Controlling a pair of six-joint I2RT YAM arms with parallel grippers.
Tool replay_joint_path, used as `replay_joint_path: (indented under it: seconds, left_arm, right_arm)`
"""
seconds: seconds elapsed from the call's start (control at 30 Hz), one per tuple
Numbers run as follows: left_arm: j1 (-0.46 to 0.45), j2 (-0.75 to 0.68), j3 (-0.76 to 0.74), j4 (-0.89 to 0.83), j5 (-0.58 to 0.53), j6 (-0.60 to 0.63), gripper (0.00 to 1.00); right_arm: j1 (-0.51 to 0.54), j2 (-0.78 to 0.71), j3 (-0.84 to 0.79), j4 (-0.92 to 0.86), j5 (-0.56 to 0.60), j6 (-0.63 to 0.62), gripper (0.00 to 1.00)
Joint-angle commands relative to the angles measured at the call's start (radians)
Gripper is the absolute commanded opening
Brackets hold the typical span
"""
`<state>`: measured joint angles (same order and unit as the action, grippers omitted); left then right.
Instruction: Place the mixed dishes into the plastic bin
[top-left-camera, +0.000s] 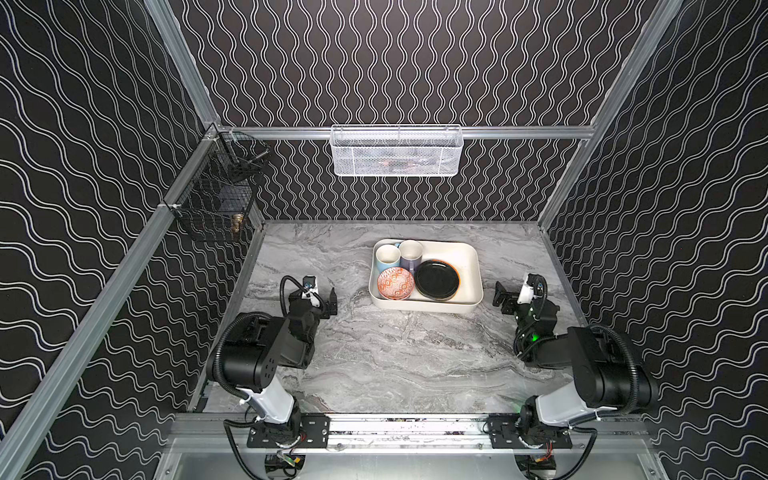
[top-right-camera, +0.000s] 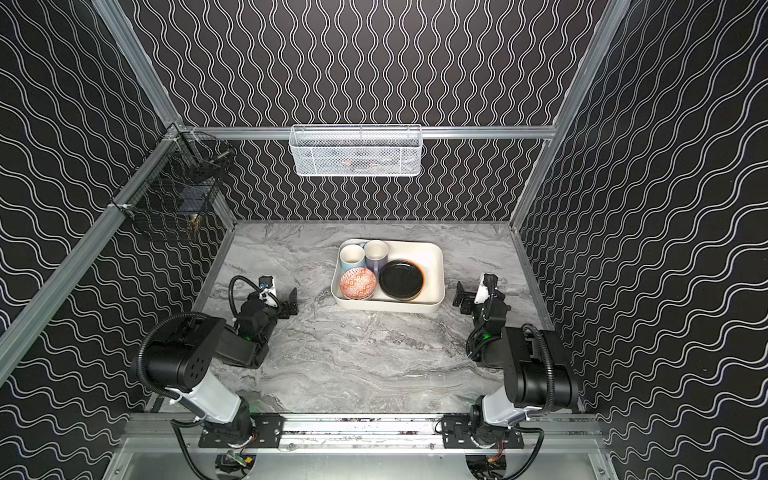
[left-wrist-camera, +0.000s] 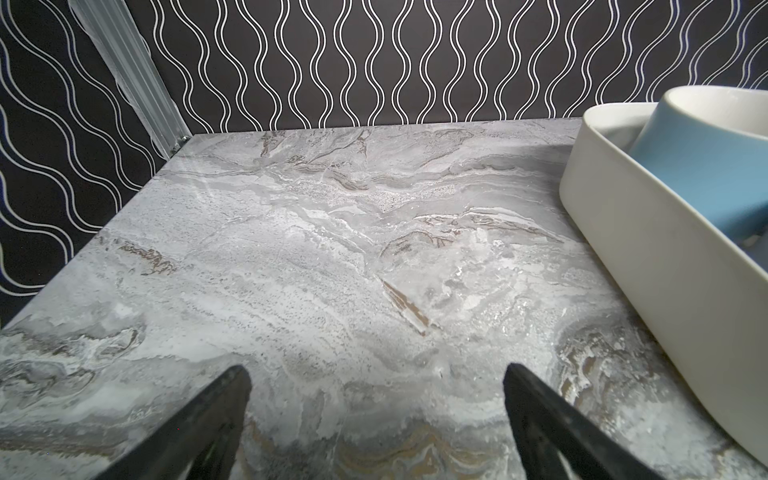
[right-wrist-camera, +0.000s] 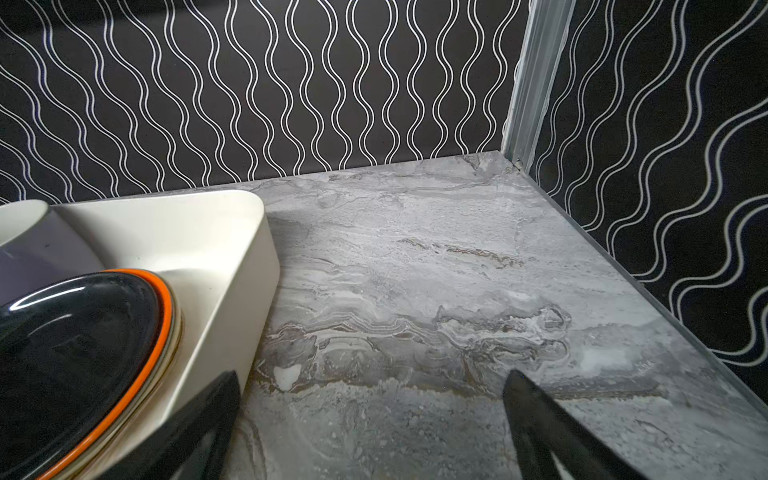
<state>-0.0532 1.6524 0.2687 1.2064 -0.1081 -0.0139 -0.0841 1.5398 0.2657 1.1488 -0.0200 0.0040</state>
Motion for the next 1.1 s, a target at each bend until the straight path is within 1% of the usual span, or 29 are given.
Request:
replay_joint_path:
  seconds: [0.0, 1.07]
  left_arm:
    - [0.003, -0.005, 0.0, 0.029, 0.006, 0.002, 0.99]
    - [0.002, -0.002, 0.005, 0.022, 0.005, 0.003, 0.99]
  right_arm:
    - [0.002, 0.0, 0.001, 0.021, -0.009, -0.002, 1.0]
    - [0.009, -0.001, 0.003, 0.017, 0.002, -0.005, 1.0]
